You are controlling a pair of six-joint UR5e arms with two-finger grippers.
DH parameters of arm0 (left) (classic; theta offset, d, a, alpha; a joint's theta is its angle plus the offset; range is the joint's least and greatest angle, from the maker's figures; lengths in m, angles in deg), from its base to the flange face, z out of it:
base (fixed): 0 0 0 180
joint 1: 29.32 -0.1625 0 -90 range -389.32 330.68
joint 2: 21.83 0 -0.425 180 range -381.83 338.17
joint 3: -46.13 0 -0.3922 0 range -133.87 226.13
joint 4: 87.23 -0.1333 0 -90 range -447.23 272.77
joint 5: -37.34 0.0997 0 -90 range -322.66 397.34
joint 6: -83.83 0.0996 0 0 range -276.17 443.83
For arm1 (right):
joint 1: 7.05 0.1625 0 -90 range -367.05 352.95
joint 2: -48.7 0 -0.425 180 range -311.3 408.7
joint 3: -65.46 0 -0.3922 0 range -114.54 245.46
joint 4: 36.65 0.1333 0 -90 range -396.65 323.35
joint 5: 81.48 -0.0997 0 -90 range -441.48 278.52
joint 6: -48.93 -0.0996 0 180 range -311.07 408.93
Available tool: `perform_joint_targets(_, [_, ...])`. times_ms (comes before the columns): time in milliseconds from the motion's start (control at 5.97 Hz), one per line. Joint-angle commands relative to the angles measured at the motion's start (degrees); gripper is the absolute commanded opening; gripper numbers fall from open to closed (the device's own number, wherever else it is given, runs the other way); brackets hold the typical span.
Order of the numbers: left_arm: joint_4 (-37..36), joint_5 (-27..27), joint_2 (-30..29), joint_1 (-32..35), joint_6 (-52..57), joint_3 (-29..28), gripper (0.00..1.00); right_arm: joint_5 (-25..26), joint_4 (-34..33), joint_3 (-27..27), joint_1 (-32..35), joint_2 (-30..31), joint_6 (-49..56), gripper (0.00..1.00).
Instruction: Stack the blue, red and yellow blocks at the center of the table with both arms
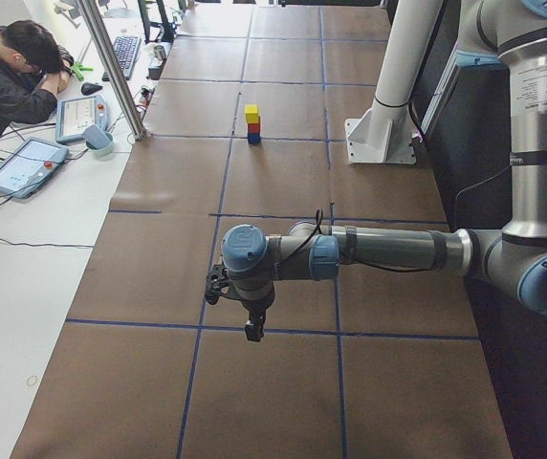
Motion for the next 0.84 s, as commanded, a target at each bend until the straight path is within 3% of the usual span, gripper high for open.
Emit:
perform_joint_targets(0, [0.23, 0.05, 0.6, 0.09, 0.15, 2.14, 1.0, 0.0, 0.0, -0.07, 0.0, -0.03, 0.0, 1.0])
perform_joint_targets(670, [0.31, 0.41, 0.78, 0.0, 0.42, 2.25, 1.0, -0.62, 0.0, -0.07, 0.0, 0.06, 0.09, 1.0])
